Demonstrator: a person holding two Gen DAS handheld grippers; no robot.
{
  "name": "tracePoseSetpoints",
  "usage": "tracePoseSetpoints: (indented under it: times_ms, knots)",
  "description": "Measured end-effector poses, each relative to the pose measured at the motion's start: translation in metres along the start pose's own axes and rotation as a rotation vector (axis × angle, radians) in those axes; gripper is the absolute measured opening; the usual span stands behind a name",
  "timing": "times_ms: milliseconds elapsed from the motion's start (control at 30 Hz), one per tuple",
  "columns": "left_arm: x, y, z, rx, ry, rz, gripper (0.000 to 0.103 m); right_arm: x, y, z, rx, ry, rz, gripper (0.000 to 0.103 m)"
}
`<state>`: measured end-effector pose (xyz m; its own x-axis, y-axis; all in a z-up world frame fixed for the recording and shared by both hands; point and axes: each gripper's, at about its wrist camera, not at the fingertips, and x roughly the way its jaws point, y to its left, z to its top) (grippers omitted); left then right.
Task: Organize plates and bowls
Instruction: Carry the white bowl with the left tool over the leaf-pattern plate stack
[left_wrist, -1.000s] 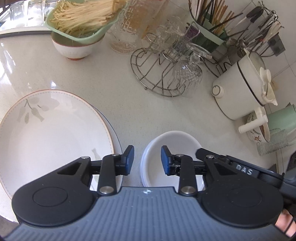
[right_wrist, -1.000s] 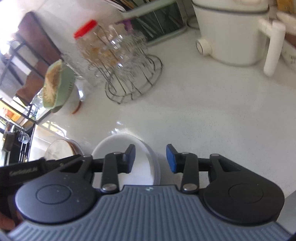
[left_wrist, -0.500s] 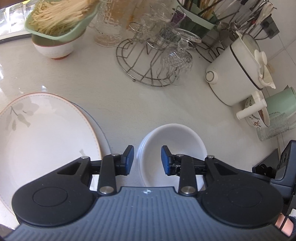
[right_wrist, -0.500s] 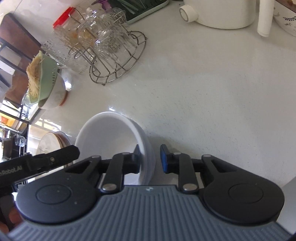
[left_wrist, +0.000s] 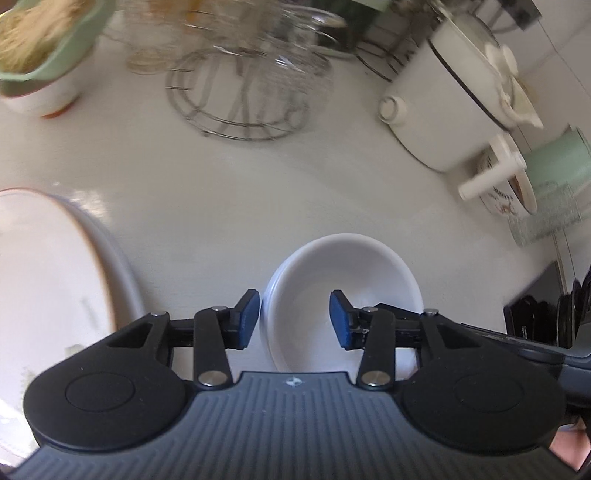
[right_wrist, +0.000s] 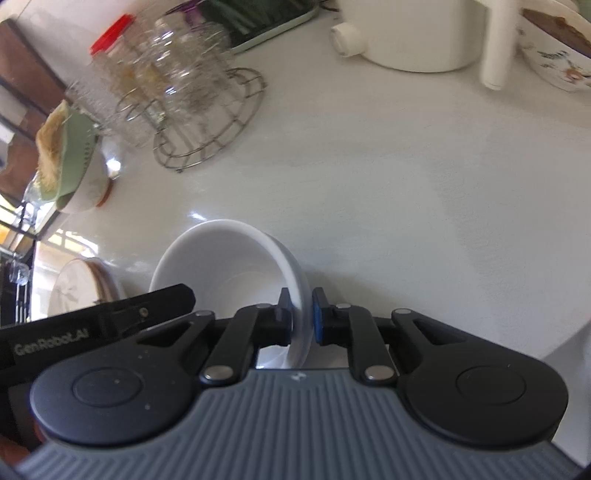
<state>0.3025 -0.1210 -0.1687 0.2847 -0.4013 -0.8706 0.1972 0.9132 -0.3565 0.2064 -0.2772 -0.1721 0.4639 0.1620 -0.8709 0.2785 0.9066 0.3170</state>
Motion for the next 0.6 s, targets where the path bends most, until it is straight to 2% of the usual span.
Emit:
tracePoseSetpoints:
  times_ms: [467,600]
  knots:
    - [0.037,-0.029,0.004,0.072,0.078,-0.003,0.046,-0.011,-0.046,0.001,0.126,-0.042,-0.039,0.016]
    - [0.042,-0.034,0.009,0.091,0.09,0.014,0.046,-0.013,-0.043,0.002,0.099,-0.067,-0.073,0.017]
